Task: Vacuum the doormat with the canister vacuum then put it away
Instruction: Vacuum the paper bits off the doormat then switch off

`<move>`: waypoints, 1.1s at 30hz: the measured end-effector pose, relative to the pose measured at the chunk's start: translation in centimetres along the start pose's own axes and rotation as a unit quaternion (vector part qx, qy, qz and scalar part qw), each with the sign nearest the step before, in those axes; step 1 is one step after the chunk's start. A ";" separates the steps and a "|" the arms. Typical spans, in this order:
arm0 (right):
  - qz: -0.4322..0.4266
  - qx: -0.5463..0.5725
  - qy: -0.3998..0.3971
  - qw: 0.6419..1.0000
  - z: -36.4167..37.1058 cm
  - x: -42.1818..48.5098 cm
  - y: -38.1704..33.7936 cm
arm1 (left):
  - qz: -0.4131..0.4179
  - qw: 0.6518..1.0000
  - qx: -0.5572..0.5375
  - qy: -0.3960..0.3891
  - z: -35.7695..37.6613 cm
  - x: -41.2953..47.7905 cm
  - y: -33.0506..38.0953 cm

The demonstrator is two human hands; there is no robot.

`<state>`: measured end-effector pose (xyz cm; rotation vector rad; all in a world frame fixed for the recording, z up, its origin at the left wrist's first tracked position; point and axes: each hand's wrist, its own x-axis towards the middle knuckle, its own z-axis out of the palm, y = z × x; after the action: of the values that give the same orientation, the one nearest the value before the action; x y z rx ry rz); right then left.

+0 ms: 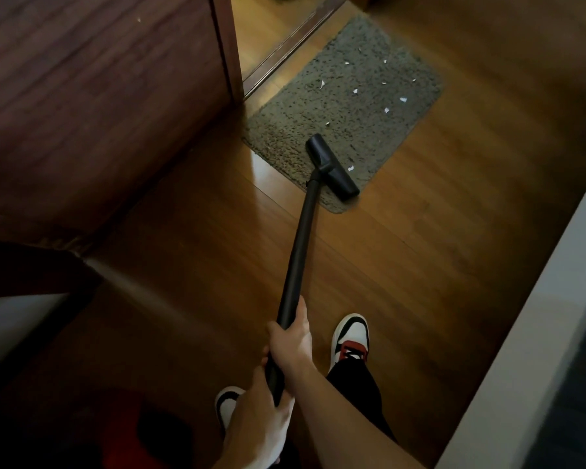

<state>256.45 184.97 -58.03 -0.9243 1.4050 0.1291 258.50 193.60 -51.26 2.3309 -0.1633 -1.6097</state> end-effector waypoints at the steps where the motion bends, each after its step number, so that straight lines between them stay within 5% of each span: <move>1: 0.001 0.005 0.003 1.000 -0.5 0.1 0.1 | -0.003 1.000 0.000 -0.006 0.2 0.0 0.4; 24: -0.018 0.003 0.046 0.999 -12.5 10.1 -11.0 | 0.011 1.000 0.008 -0.027 6.0 7.4 15.9; 33: 0.000 0.028 0.053 0.998 -9.6 8.8 -10.0 | 0.016 0.998 0.060 -0.024 3.8 6.8 13.5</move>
<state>256.73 168.74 -59.93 -0.8950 1.4985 0.0403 258.50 178.33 -54.44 2.3657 -0.3142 -1.6855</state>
